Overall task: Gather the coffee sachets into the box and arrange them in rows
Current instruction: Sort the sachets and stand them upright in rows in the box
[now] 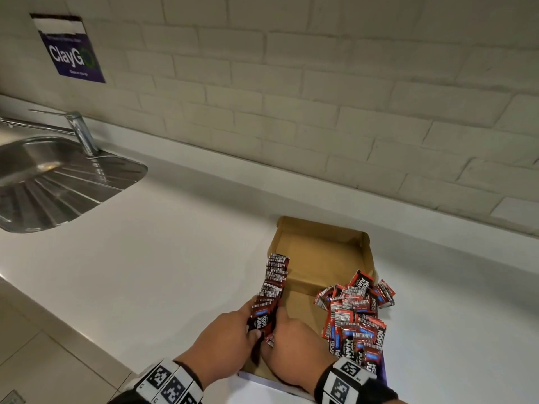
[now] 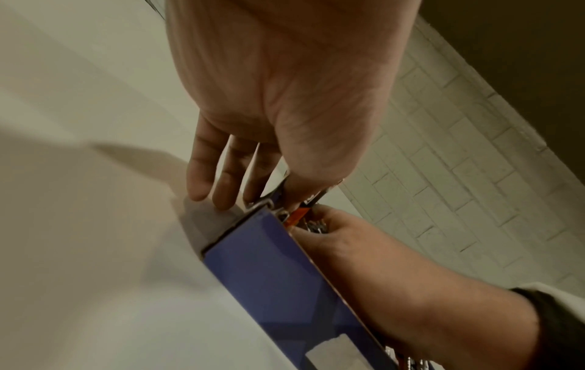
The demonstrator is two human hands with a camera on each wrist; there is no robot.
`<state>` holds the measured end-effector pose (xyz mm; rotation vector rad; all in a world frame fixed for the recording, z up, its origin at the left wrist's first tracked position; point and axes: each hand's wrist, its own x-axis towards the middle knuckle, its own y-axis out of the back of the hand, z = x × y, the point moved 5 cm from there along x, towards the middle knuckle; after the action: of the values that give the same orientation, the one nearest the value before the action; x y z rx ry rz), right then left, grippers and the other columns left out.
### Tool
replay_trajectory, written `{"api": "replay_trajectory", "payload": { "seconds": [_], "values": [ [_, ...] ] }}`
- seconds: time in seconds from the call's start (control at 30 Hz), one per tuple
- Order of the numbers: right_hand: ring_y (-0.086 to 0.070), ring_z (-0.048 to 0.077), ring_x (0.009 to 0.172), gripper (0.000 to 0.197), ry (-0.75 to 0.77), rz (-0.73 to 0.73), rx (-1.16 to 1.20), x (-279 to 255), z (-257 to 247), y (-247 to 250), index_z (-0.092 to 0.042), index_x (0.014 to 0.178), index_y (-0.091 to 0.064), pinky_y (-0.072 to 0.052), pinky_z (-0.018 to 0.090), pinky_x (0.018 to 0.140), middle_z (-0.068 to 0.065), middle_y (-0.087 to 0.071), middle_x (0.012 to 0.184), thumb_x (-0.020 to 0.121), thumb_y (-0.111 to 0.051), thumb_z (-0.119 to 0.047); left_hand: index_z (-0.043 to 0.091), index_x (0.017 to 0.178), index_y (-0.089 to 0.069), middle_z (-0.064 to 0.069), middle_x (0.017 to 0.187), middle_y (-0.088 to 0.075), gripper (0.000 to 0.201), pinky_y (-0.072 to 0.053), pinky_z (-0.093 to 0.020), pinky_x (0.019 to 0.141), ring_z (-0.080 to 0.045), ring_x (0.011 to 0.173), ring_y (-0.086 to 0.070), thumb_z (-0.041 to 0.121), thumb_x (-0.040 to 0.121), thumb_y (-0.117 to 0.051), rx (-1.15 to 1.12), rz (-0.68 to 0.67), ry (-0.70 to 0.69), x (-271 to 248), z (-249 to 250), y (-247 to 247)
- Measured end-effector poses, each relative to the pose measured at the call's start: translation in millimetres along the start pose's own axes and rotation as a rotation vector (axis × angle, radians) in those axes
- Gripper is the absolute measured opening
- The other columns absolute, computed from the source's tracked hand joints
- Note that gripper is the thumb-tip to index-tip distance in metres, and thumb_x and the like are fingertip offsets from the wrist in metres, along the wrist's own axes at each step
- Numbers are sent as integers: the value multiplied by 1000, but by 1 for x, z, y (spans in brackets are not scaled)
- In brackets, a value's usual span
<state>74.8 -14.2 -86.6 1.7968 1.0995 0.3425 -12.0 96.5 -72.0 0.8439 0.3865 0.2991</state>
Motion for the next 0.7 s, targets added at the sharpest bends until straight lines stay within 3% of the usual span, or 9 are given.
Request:
{"api": "replay_trajectory", "payload": {
  "seconds": [0.2,0.33,0.47,0.6,0.7],
  "values": [
    [-69,24,103,65,-73,34,105,-4,9,4,-19,134,-35,-52,31,78,2,-67,115,82,-63,-46,43,149,-31,10,125,-68,60,-49,-26,95,-12,113,-64,29,98,-56,-7,-30,-10,-1,5,5],
    [-70,21,97,91,-102,21,140,2,12,1,-19,148,-12,-54,32,75,-2,-71,109,78,-64,-45,41,151,-28,9,130,-66,60,-47,-24,95,-13,115,-62,27,99,-54,14,-58,-10,-3,10,6],
    [-70,21,97,107,-38,-32,84,7,5,1,-9,158,6,-54,30,74,2,-72,111,81,-57,-47,38,150,-27,5,125,-66,60,-48,-26,93,-13,107,-63,22,98,-51,19,-136,8,0,15,7],
    [-70,25,97,102,3,-57,9,5,-1,-3,-4,159,9,-51,30,72,7,-72,111,86,-53,-42,36,140,-36,3,114,-67,58,-53,-39,94,-15,100,-66,29,83,-44,-25,-203,7,7,17,10],
    [-70,26,97,99,-7,-29,-21,8,1,-6,-3,159,3,-51,31,71,7,-72,109,85,-53,-39,27,134,-39,-3,111,-66,54,-54,-37,90,-19,97,-66,25,81,-50,-7,-247,45,14,19,13]
  ]
}}
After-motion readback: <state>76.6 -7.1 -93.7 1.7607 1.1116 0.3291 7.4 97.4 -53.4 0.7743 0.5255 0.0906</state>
